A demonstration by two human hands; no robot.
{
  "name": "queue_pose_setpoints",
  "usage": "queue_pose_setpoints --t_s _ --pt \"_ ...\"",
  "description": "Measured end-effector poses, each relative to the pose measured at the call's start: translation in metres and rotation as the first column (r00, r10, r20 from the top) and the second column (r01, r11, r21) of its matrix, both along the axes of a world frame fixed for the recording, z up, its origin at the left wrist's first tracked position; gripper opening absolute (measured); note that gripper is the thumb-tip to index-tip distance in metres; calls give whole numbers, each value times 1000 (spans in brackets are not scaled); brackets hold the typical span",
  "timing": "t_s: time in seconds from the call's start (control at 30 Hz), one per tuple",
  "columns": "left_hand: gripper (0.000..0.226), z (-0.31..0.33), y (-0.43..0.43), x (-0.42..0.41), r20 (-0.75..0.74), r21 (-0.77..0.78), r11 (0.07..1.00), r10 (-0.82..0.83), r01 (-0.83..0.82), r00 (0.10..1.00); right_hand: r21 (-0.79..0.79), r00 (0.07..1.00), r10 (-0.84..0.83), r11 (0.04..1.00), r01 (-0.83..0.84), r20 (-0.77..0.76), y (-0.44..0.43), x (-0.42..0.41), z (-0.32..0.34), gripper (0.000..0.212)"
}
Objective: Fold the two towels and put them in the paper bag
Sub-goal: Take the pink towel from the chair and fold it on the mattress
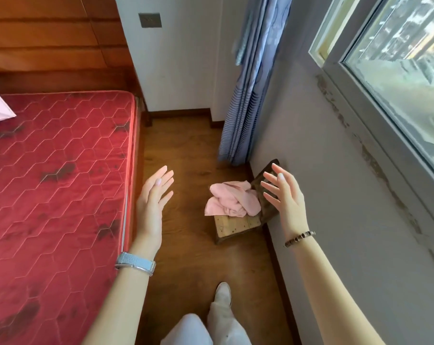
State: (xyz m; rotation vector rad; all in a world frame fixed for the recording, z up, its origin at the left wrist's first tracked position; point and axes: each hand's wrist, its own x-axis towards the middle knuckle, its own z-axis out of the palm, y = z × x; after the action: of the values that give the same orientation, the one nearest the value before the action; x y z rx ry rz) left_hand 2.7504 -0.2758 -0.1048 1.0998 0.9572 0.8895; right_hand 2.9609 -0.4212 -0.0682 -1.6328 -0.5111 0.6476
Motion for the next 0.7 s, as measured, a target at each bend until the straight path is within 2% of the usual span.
queue_pose_setpoints --t_s 0.07,0.17,0.27,0.37,0.6,0.7 --pt "35 -20 13 16 -35 -20 1000 4 -4 999 -33 1000 -5 999 6 6 12 19 -21 45" --pt "32 -51 28 31 -100 -30 1000 -7 4 995 -94 1000 -7 996 9 26 21 41 -52 52" --pt "30 -89 45 46 -163 -44 999 -16 9 986 -148 996 20 989 -7 91 30 63 -93 44" --pt "30 -125 60 60 -194 -47 999 -34 25 980 -204 988 28 979 4 152 37 80 -134 44" --pt "26 -247 90 108 -276 -26 990 -139 137 951 -268 982 -6 962 58 190 49 114 -268 50" --pt "29 -298 104 133 -254 -30 982 -186 184 949 -290 982 -9 955 65 191 54 124 -326 51"
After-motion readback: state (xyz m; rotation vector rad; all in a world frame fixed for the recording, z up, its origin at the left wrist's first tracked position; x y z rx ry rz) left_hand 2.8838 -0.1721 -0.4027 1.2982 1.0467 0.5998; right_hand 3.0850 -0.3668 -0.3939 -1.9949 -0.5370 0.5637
